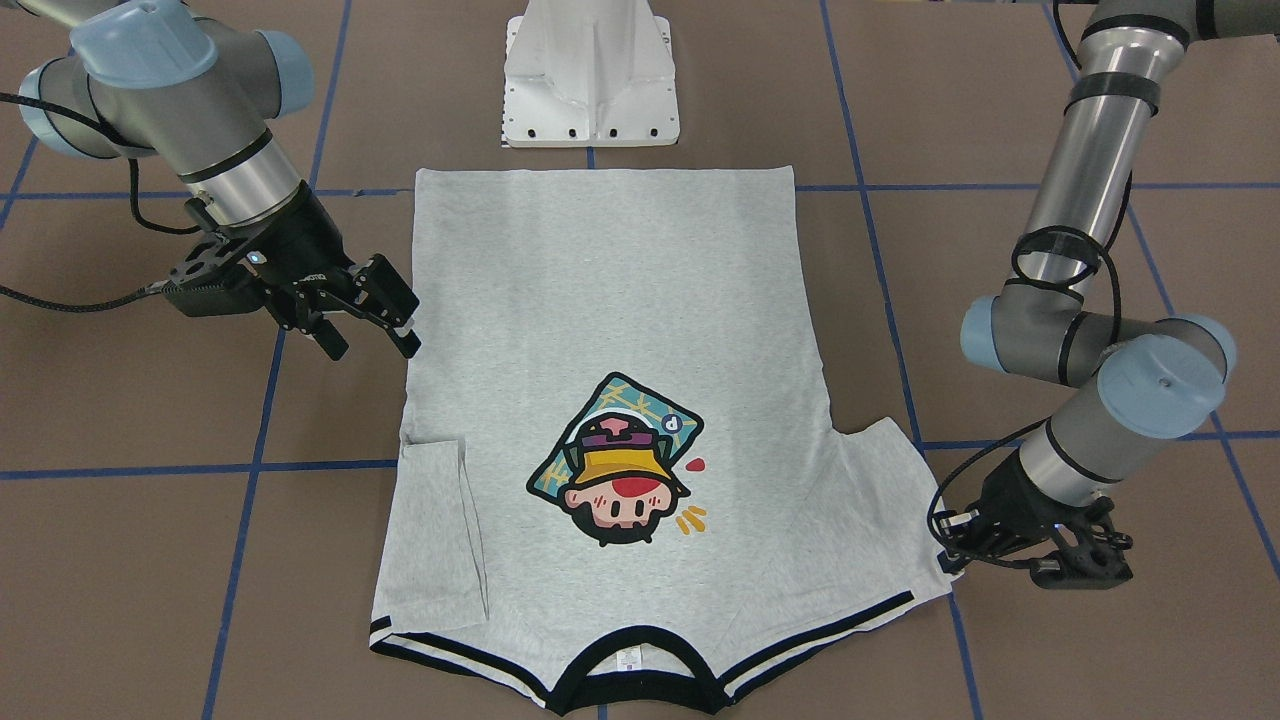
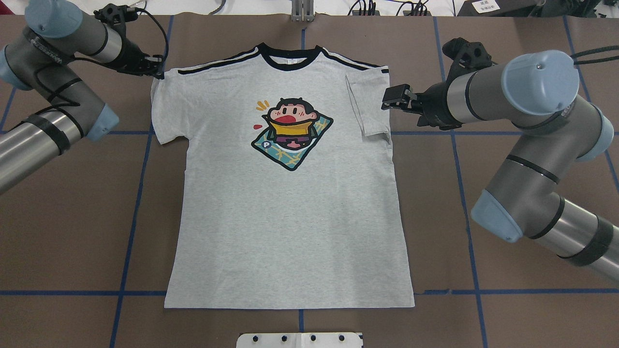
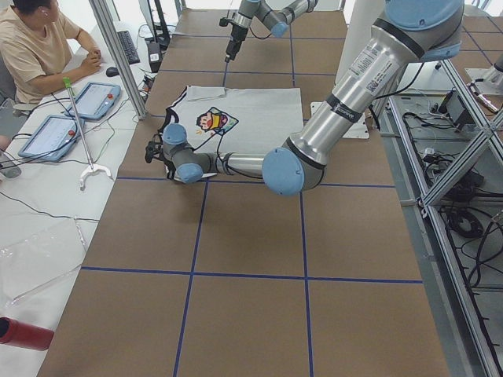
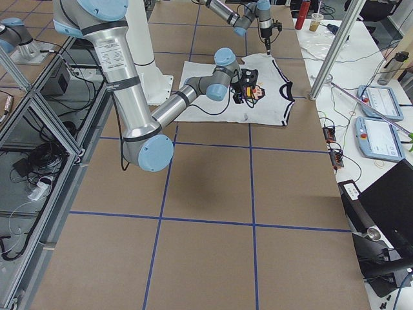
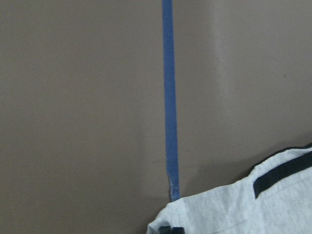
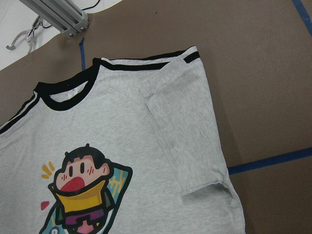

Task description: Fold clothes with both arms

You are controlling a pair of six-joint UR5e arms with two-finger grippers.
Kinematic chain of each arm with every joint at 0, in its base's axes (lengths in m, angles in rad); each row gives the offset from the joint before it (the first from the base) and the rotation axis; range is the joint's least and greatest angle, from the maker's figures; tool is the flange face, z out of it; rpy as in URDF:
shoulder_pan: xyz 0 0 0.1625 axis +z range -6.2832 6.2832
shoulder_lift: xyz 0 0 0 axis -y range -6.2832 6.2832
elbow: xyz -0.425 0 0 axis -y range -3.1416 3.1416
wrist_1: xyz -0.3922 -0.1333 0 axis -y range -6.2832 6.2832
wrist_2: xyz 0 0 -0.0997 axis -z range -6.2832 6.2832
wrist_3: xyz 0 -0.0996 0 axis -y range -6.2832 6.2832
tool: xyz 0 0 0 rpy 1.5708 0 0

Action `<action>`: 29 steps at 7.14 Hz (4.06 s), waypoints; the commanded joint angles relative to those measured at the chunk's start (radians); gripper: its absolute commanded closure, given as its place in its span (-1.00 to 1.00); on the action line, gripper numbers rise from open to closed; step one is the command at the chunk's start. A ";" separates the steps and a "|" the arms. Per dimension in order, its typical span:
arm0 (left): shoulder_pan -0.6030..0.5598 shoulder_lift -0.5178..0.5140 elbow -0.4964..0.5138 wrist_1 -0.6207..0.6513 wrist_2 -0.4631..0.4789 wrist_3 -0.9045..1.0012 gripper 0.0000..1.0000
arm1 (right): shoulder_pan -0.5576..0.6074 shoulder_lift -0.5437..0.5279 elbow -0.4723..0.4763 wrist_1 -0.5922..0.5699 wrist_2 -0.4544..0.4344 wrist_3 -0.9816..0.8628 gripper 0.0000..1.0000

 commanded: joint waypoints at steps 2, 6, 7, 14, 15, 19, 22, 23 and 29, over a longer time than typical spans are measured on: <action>0.133 -0.111 -0.108 0.149 0.055 -0.219 1.00 | -0.001 0.002 -0.005 0.001 -0.001 0.000 -1.00; 0.177 -0.247 0.139 0.041 0.229 -0.244 1.00 | -0.002 0.004 -0.013 -0.001 -0.001 -0.002 -1.00; 0.177 -0.248 0.154 0.030 0.243 -0.247 1.00 | -0.002 0.005 -0.019 -0.001 -0.001 -0.003 -1.00; 0.175 -0.064 -0.200 0.030 0.126 -0.273 -0.30 | -0.150 -0.001 0.062 -0.223 -0.131 0.026 -1.00; 0.180 0.019 -0.314 0.025 0.099 -0.325 -0.32 | -0.228 0.001 0.150 -0.407 -0.162 0.104 -0.98; 0.211 0.300 -0.678 0.028 0.024 -0.344 -0.47 | -0.561 -0.137 0.245 -0.470 -0.250 0.582 -0.89; 0.258 0.537 -0.896 0.031 0.022 -0.390 -1.00 | -0.682 -0.228 0.265 -0.426 -0.347 0.770 -0.88; 0.261 0.534 -0.892 0.031 0.027 -0.408 -1.00 | -0.692 -0.246 0.265 -0.424 -0.348 0.808 -0.85; 0.261 0.542 -0.898 0.036 0.030 -0.415 -1.00 | -0.714 -0.237 0.223 -0.409 -0.365 0.865 -0.65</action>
